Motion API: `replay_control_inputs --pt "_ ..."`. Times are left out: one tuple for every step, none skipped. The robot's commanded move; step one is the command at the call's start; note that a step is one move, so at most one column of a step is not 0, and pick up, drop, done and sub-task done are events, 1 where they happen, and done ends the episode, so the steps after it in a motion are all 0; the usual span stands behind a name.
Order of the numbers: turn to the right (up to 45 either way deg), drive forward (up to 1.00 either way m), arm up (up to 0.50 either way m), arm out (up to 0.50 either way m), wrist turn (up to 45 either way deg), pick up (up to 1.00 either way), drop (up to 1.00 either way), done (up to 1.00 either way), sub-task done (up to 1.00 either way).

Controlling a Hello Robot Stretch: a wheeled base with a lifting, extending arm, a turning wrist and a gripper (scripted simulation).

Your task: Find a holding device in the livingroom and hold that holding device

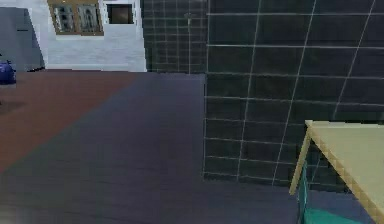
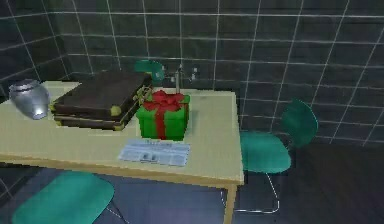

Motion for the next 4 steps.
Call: replay_control_inputs --pt "45.0 0.00 0.00 0.00 0.0 0.00 0.00 0.00 0.00" --pt "45.0 0.00 0.00 0.00 0.0 0.00 0.00 0.00 0.00" --pt "45.0 0.00 0.00 0.00 0.0 0.00 0.00 0.00 0.00" --pt "3.0 0.00 0.00 0.00 0.0 0.00 0.00 0.00 0.00"
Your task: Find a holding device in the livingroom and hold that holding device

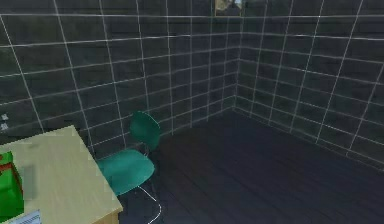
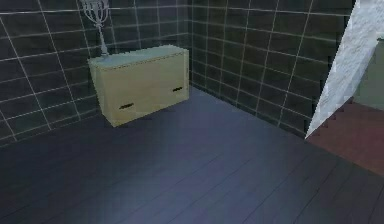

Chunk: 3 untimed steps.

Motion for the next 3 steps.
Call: replay_control_inputs --pt "0.0 1.00 0.00 0.00 0.0 0.00 0.00 0.00 0.00" --pt "18.0 0.00 0.00 0.00 0.0 0.00 0.00 0.00 0.00" --pt "0.0 0.15 0.00 0.00 0.0 0.00 0.00 0.00 0.00"
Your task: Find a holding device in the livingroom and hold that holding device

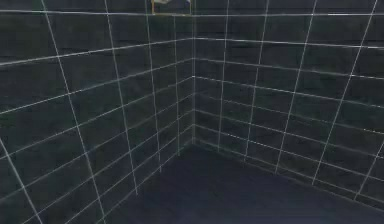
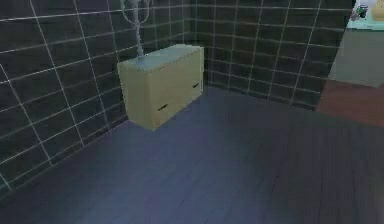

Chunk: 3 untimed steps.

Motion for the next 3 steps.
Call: replay_control_inputs --pt "-45.0 0.00 0.00 0.00 0.0 0.00 0.00 0.00 0.00" --pt "-9.0 0.00 0.00 0.00 0.0 0.00 0.00 0.00 0.00" --pt "0.0 0.60 0.00 0.00 0.0 0.00 0.00 0.00 0.00"
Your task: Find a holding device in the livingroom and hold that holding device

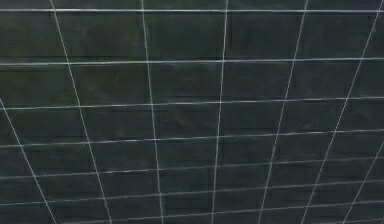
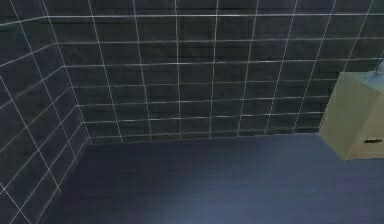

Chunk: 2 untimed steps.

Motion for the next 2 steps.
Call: replay_control_inputs --pt "-3.0 0.00 0.00 0.00 0.0 0.00 0.00 0.00 0.00" --pt "0.0 0.40 0.00 0.00 0.0 0.00 0.00 0.00 0.00"
